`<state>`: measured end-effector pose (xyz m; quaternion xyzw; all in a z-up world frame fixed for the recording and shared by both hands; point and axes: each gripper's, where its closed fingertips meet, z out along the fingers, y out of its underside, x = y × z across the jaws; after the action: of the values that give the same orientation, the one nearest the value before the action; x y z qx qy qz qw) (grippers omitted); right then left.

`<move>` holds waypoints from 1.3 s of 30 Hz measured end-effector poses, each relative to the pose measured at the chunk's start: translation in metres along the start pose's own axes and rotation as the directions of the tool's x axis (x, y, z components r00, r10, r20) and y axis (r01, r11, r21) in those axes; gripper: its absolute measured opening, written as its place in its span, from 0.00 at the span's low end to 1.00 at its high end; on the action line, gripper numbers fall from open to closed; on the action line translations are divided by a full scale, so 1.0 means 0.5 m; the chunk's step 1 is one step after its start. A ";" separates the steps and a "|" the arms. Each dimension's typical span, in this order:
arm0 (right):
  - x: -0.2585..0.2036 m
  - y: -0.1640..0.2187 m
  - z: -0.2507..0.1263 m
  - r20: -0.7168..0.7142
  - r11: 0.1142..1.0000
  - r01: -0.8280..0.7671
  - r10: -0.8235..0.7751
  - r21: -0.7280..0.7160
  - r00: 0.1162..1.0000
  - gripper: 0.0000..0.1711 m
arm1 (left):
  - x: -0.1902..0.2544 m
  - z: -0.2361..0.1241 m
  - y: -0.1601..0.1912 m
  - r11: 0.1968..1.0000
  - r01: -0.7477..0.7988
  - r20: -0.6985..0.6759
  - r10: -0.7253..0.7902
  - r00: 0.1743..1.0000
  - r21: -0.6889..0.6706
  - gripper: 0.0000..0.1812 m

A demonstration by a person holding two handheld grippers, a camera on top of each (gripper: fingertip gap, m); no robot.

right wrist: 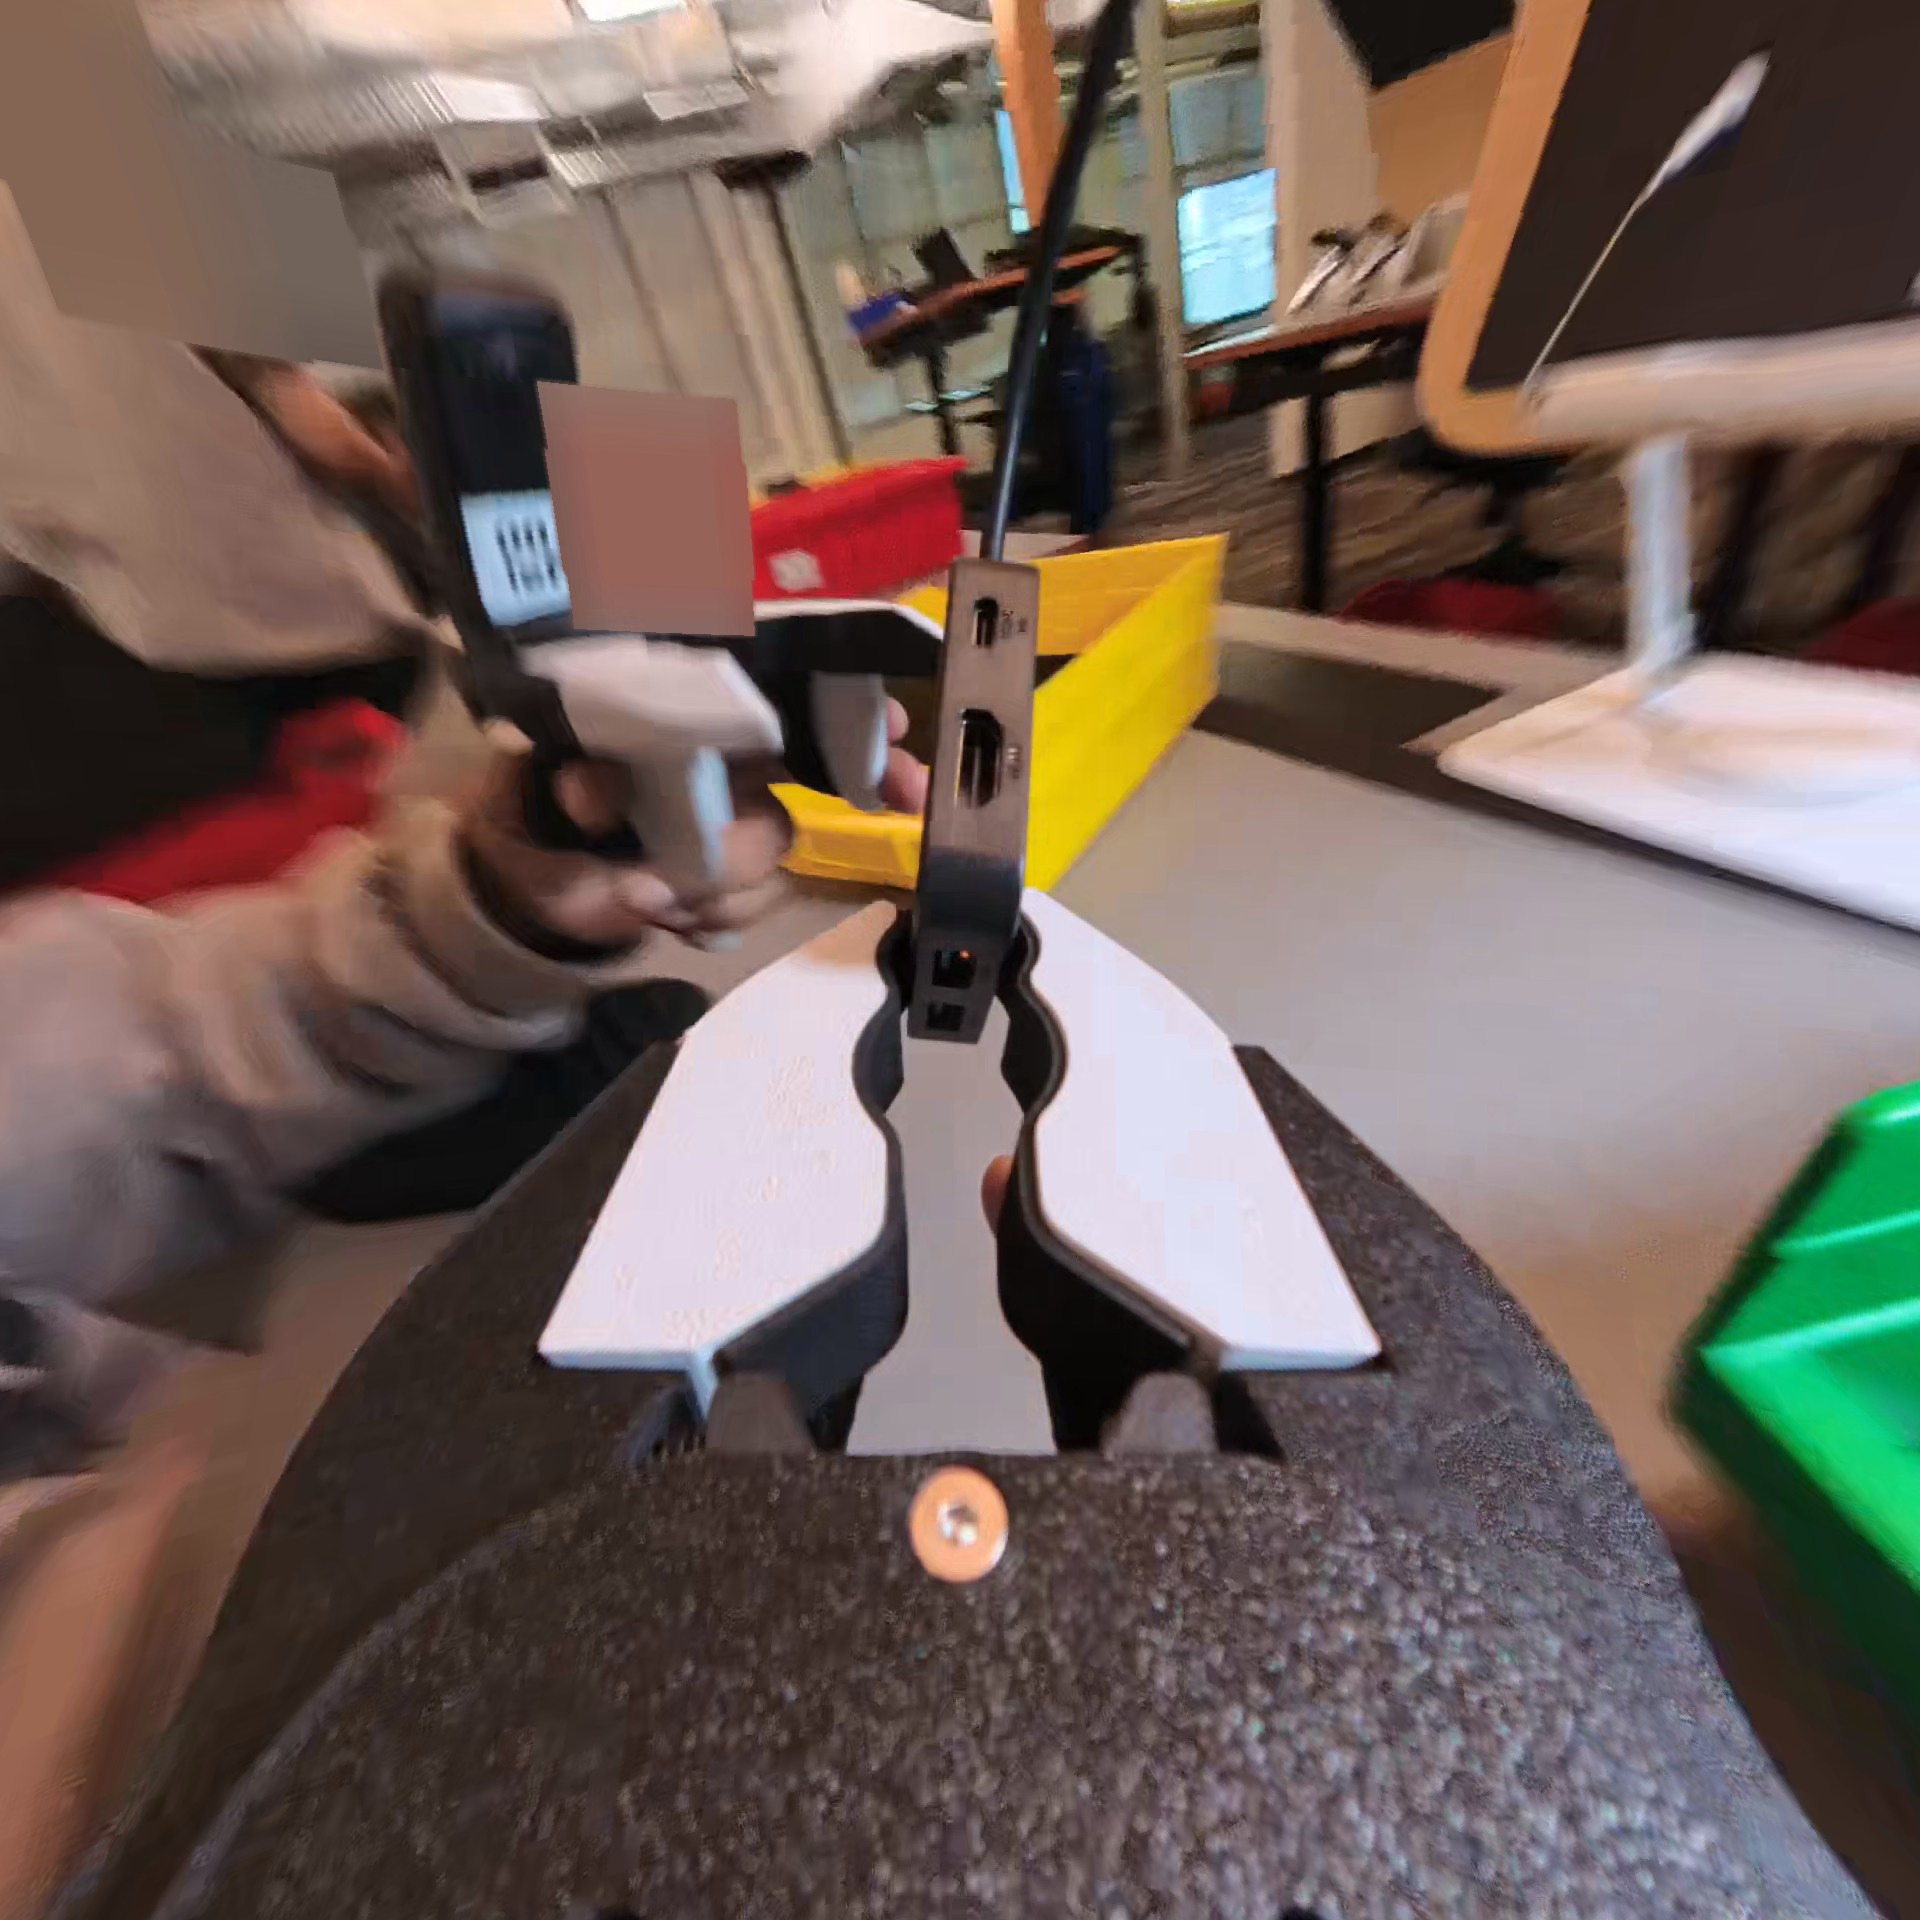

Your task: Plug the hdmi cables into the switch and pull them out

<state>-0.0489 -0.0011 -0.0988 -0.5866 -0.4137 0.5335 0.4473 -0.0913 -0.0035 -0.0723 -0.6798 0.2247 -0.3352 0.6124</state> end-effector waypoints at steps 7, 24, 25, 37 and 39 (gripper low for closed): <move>-0.048 0.023 -0.006 0.307 0.791 -0.596 0.607 -0.140 0.733 0.09 | 0.049 -0.020 0.047 0.472 -0.855 0.199 0.878 0.435 -0.213 0.32; -0.089 0.006 -0.051 0.346 0.996 0.059 -0.034 -0.061 0.938 0.19 | 0.089 -0.102 -0.055 0.896 -0.265 -0.051 0.301 0.952 0.357 0.08; -0.094 0.020 -0.048 0.343 0.991 0.108 -0.077 -0.073 0.936 0.19 | 0.088 -0.109 -0.066 0.899 -0.182 -0.088 0.235 0.968 0.399 0.08; -0.025 0.028 -0.057 0.376 0.997 0.073 -0.061 -0.019 0.925 0.20 | 0.142 -0.119 -0.088 0.854 0.197 -0.398 0.013 0.917 0.481 0.08; -0.029 0.043 -0.044 0.378 0.998 0.058 -0.038 -0.040 0.925 0.18 | 0.155 -0.134 -0.100 0.817 0.308 -0.508 -0.022 0.861 0.488 0.08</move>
<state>-0.0279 -0.0227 -0.1153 -0.4739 -0.5193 0.6147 0.3577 -0.0934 -0.0975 -0.0073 -0.3857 0.2005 -0.5968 0.6745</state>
